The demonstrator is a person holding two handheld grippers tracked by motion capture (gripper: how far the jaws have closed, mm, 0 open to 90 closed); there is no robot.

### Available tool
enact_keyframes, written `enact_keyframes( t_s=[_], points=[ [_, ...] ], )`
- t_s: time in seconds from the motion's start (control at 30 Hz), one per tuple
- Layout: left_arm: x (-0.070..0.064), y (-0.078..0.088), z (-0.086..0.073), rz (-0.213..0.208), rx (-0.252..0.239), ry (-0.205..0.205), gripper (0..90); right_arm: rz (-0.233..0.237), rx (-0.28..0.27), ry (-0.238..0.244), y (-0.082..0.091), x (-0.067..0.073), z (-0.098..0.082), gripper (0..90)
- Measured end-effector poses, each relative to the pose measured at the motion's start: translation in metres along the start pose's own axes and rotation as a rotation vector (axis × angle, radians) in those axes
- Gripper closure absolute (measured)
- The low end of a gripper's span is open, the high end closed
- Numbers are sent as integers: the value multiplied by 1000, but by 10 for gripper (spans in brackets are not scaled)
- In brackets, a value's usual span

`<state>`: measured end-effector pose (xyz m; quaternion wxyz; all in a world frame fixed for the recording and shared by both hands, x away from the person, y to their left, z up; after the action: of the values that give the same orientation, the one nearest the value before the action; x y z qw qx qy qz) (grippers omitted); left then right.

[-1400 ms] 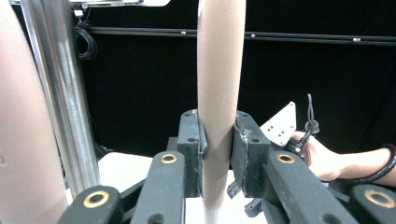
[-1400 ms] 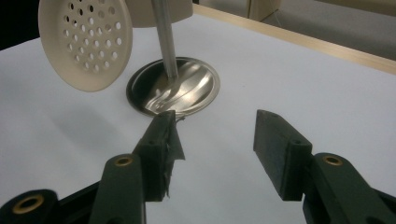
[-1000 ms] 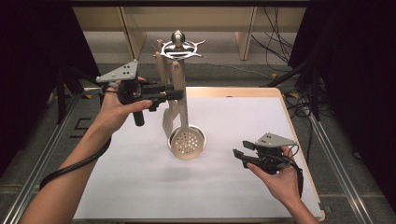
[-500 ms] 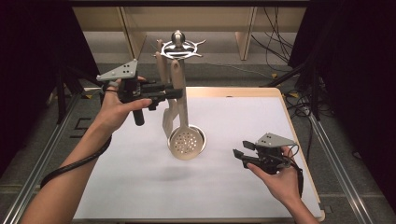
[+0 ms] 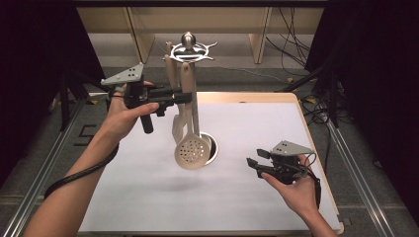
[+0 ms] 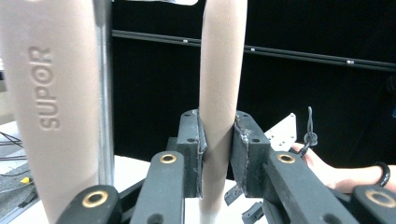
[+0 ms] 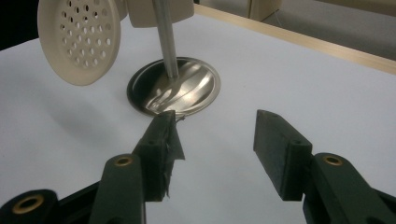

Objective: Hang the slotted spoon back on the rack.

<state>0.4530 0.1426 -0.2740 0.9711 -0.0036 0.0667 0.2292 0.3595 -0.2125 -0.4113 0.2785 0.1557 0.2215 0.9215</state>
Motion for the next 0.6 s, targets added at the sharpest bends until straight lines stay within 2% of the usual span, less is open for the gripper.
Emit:
enact_keyframes(
  t_s=[0.1, 0.13, 0.27, 0.4, 0.43, 0.53, 0.6],
  points=[
    [1, 0, -1, 5, -5, 11, 736, 1, 1, 1, 0, 0, 0, 498],
    [1, 0, -1, 8, -5, 12, 734, -3, 3, 14, -1, -1, 0, 498],
    [2, 0, -1, 19, -7, 13, 729, 1, 4, 0, 0, 0, 0, 498],
    [2, -1, -1, 24, -8, 11, 727, -3, 3, 13, -1, -1, -1, 498],
    [2, -1, -1, 25, -9, 13, 727, 2, 0, -16, -1, 1, -1, 498],
    [2, -2, -2, 29, -14, 25, 722, 6, 2, -26, -1, 2, -1, 498],
    [3, -2, -2, 33, -16, 27, 720, 4, -8, -2, -1, 0, 0, 498]
  ],
)
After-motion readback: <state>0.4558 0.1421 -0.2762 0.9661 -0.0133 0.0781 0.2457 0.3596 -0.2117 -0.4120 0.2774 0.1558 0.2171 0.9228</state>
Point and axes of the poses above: each handheld gripper's, and its own axes: y roughly backward along the jaws, z roughly out of its top, x roughly to its left, the point moved 2 cm from there along -y, roughly forward along the jaws, and after that the axes turned 15 degrees about z, right-handed, at the moved point
